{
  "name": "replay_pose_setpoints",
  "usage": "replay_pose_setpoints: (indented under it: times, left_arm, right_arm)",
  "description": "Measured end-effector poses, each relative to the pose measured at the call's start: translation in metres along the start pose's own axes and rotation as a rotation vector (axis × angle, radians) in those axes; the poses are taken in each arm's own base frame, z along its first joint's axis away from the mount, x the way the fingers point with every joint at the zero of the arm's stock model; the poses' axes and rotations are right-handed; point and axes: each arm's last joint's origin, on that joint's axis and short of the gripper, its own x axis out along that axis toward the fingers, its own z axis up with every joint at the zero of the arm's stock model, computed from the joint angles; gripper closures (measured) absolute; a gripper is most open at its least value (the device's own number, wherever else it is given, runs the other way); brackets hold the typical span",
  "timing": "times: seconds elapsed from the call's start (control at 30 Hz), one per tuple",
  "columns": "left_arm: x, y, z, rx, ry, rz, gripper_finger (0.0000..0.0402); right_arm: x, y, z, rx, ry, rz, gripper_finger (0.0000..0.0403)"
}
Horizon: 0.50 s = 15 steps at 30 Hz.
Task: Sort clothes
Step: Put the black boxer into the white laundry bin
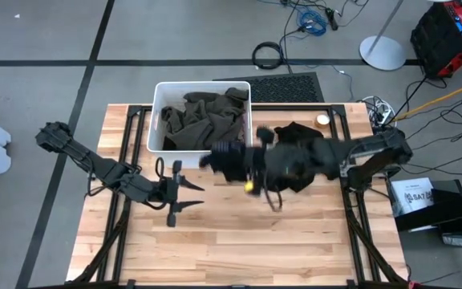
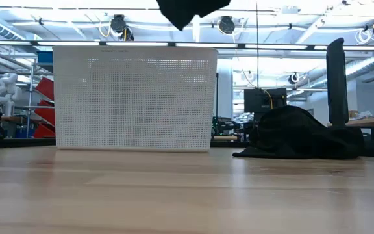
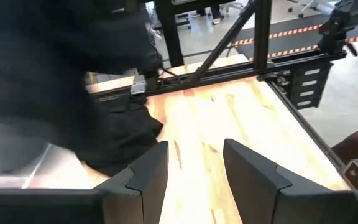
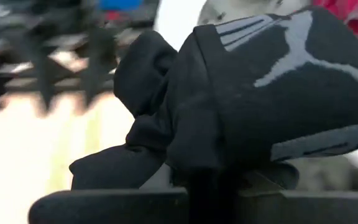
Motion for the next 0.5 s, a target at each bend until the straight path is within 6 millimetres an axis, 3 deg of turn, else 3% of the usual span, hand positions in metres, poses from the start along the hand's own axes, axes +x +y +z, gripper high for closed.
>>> replay_pose_setpoints:
  times: [0.27, 0.5]
  left_arm:
    - [0.000, 0.001, 0.000, 0.030, 0.005, 0.032, 0.0238]
    - [0.000, 0.002, -0.002, 0.060, 0.024, 0.036, 0.0238]
  right_arm:
    - [0.032, -0.097, 0.016, -0.003, -0.098, -0.079, 0.0392]
    - [0.093, -0.164, -0.002, -0.007, -0.069, -0.173, 0.0392]
